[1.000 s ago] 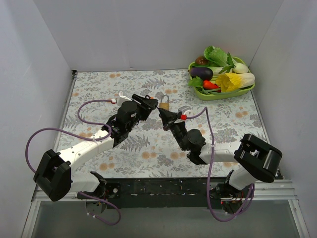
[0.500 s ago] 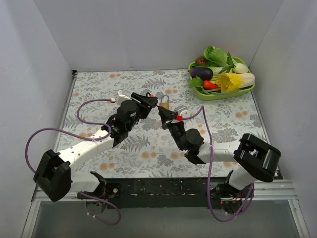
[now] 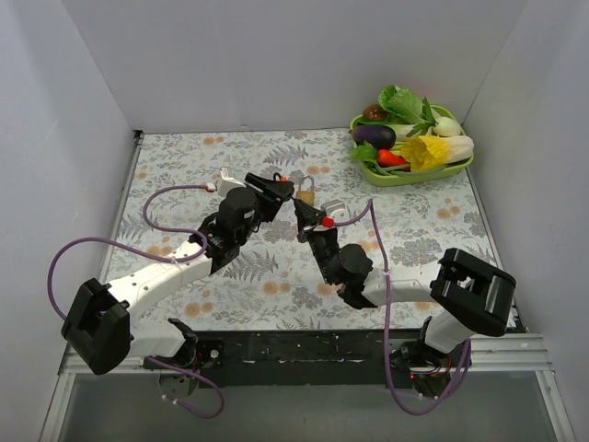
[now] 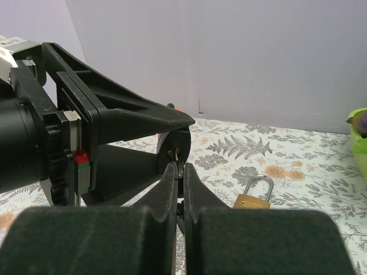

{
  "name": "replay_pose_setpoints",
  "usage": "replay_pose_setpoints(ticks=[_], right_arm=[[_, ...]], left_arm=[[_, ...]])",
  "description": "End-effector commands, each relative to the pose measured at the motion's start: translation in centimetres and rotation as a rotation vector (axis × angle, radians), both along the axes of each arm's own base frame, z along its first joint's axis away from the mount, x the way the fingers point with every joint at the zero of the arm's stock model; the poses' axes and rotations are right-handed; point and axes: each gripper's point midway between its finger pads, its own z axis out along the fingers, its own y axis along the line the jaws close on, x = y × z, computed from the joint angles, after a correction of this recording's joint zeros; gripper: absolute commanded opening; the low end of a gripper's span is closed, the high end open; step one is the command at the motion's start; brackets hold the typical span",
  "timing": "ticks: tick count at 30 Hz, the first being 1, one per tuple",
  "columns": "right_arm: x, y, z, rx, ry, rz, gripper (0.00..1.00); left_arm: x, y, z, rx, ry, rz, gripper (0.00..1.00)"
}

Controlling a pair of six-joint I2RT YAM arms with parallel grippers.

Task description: Unlock with the key

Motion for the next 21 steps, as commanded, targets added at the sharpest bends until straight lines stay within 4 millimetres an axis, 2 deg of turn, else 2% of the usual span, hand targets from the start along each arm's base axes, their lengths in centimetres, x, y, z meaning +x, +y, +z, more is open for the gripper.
replay_pose_setpoints(ticks=[1, 5, 10, 13, 17, 19, 21], right_arm=[[0.2, -1.0, 2.4, 0.036, -0.028, -0.078, 0.01], [-0.6, -0.5, 3.5, 0.079, -0.069, -0.016, 0.01], [-0.5, -0.2, 4.3, 0.153, -0.038, 0.003, 0.01], [-0.3, -0.9, 4.8, 0.176, -0.032, -0.033, 0.01], [-0.6, -1.5, 6.7, 0.196, -0.07, -0.032, 0.01], [-0.7, -1.1, 6.6, 0.196, -0.07, -0.016, 0.01], [-0.6, 0.0, 5.6, 0.183, -0.053, 0.009, 0.01]], left_arm=[[-2.6, -1.5, 9.7, -1.21, 0.551, 0.059, 0.0], [-2.8, -1.9, 9.9, -1.202, 0.557, 0.039, 0.0], [-3.0, -2.6, 10.0, -1.203, 0.568, 0.007, 0.0], [-3.1, -2.8, 9.8, -1.2, 0.571, 0.008, 0.0], [-3.1, -2.7, 9.5, -1.201, 0.573, 0.014, 0.0], [-3.1, -2.7, 9.6, -1.205, 0.573, 0.01, 0.0], [-3.1, -3.1, 9.6, -1.2, 0.574, 0.004, 0.0]])
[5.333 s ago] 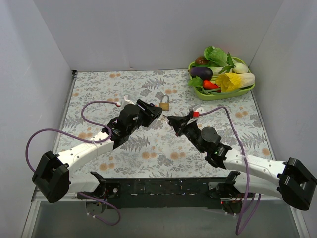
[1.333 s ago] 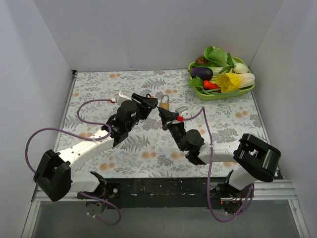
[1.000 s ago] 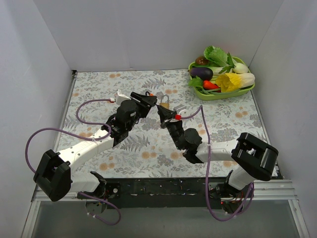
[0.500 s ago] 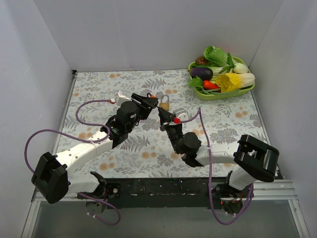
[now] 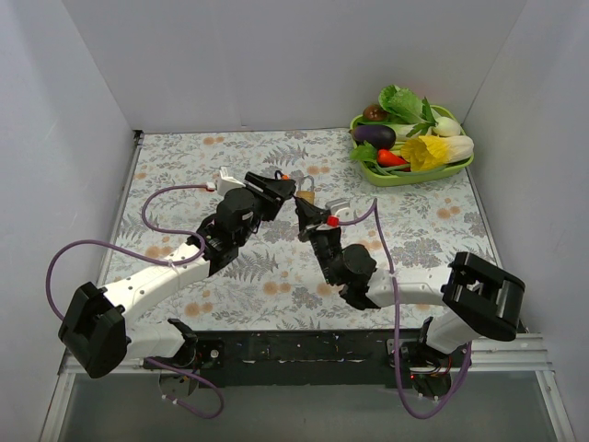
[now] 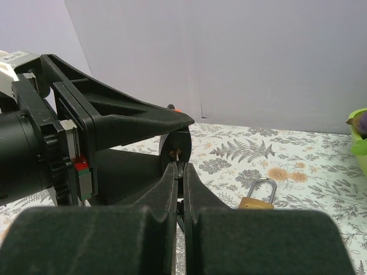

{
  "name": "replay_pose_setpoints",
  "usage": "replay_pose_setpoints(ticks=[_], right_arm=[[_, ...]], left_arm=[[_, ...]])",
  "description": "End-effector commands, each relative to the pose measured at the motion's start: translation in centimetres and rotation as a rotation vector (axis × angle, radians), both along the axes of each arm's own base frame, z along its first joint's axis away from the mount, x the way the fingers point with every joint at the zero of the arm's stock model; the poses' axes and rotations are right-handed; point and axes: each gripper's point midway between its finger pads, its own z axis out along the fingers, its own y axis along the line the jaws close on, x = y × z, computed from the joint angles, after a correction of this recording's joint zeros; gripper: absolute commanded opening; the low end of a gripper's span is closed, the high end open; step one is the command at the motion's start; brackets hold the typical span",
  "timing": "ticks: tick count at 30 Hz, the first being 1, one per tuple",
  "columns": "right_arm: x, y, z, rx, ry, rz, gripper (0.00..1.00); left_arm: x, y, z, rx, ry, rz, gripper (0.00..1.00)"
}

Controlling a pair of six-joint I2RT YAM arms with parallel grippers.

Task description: Unlock with the key

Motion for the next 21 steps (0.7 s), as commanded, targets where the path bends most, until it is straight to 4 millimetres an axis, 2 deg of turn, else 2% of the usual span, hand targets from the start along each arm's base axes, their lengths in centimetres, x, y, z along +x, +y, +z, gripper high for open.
replay_pose_setpoints(ticks=[1, 2, 4, 7, 14, 16, 21], right_arm=[[0.4, 1.0, 3.5, 0.144, -0.047, 0.026, 0.01], [0.6, 1.7, 2.2, 0.128, -0.027, 0.032, 0.01], [0.7, 2.5, 1.5, 0.13, -0.014, 0.055, 0.01], [0.6, 3.3, 1.6, 0.151, -0.004, 0.082, 0.01], [1.6, 2.6, 3.4, 0.178, -0.038, 0.055, 0.01], [2.1, 2.2, 3.3, 0.185, -0.035, 0.045, 0.01], [3.1, 0.7, 1.6, 0.165, 0.01, -0.034, 0.01]], left_arm=[[-2.2, -2.7, 8.6, -1.173, 0.605, -0.009, 0.0], [-2.3, -3.0, 8.7, -1.173, 0.608, -0.015, 0.0], [-2.2, -3.4, 8.8, -1.176, 0.607, -0.023, 0.0], [-2.4, -3.9, 8.8, -1.179, 0.615, -0.041, 0.0], [-2.8, -4.5, 8.2, -1.174, 0.633, -0.052, 0.0], [-3.0, -4.6, 8.5, -1.179, 0.629, -0.06, 0.0], [-3.0, -3.7, 9.1, -1.175, 0.592, -0.035, 0.0]])
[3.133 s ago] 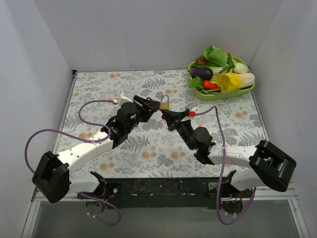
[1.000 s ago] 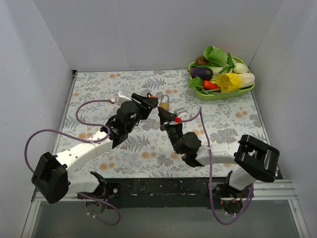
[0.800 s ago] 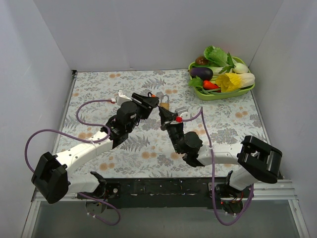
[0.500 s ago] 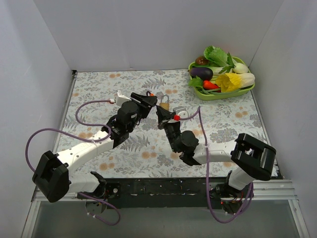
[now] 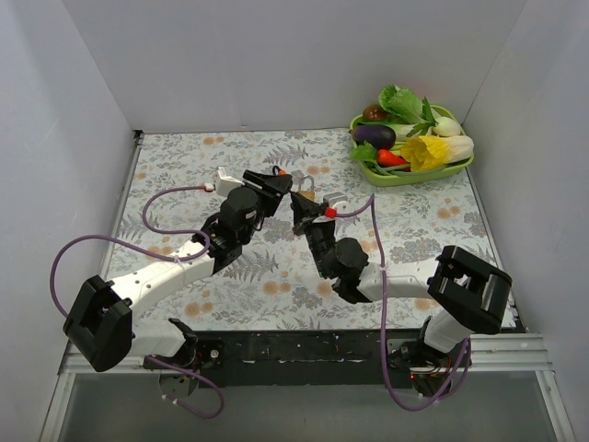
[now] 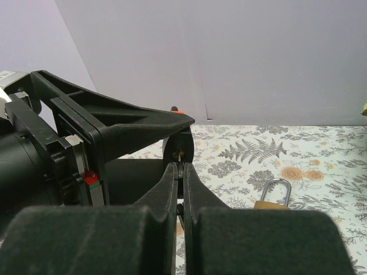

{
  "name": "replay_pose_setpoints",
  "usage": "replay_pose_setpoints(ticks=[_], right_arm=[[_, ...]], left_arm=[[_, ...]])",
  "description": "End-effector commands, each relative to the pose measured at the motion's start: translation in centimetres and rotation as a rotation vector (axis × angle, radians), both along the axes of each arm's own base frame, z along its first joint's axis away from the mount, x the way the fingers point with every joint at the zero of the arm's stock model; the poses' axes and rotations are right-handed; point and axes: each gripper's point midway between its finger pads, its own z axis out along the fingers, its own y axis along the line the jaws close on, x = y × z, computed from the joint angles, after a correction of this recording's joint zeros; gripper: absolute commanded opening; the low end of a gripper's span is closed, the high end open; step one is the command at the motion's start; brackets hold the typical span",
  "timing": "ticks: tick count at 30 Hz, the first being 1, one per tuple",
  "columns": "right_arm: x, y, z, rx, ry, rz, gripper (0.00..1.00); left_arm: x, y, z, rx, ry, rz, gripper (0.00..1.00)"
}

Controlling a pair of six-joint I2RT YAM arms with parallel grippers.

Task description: Unlock with the key

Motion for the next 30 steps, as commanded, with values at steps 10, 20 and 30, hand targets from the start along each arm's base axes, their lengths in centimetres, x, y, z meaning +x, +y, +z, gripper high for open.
replay_pose_setpoints(ticks=[10, 20, 30], right_arm=[[-1.6, -2.8, 2.4, 0.162, -0.018, 0.075, 0.01], [-3.7, -2.8, 2.2, 0.173, -0.005, 0.124, 0.01], [-4.9, -3.1, 1.1, 0.146, 0.016, 0.128, 0.01]], left_arm=[[-3.6, -2.1, 7.8, -1.219, 0.526, 0.019, 0.0], [-2.0, -1.4, 7.4, -1.222, 0.517, 0.074, 0.0], [-1.2, -0.7, 7.9, -1.23, 0.499, 0.081, 0.0]])
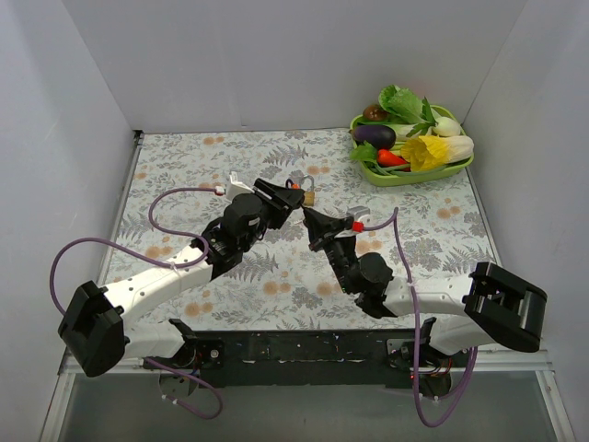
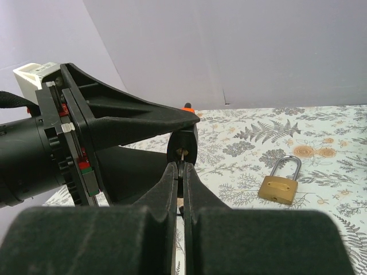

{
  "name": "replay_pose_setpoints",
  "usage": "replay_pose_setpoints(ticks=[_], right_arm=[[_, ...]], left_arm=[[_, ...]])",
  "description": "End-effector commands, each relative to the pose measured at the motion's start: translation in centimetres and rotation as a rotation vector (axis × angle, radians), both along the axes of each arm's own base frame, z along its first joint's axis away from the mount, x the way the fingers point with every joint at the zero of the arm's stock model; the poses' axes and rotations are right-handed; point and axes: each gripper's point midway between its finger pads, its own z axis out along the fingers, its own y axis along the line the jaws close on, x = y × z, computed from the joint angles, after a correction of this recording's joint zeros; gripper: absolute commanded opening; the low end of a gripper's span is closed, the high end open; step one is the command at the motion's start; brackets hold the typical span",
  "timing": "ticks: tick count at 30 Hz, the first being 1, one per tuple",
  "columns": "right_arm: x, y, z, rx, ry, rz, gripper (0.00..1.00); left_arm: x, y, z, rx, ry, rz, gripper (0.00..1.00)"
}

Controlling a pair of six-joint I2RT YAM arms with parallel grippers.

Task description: Unlock with the key

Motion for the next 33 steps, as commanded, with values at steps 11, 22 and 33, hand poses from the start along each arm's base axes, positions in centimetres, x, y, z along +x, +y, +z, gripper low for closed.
replay_pose_setpoints(ticks=[11, 22, 33], right_arm=[[0.4, 0.8, 1.5, 0.027, -0.036, -0.079, 0.01], [1.8, 5.0, 1.9, -0.051, -0.1, -0.121, 0.01], [2.1, 4.7, 2.8, 0.007, -0.075, -0.101, 0.01]], left_arm=[[1.8, 0.5, 8.7, -1.185, 0.547, 0.183, 0.0], [1.3, 0.1, 8.5, -1.17, 0.556, 0.168, 0.0], [1.1, 0.1, 7.1, -1.147, 0.576, 0.184, 0.0]])
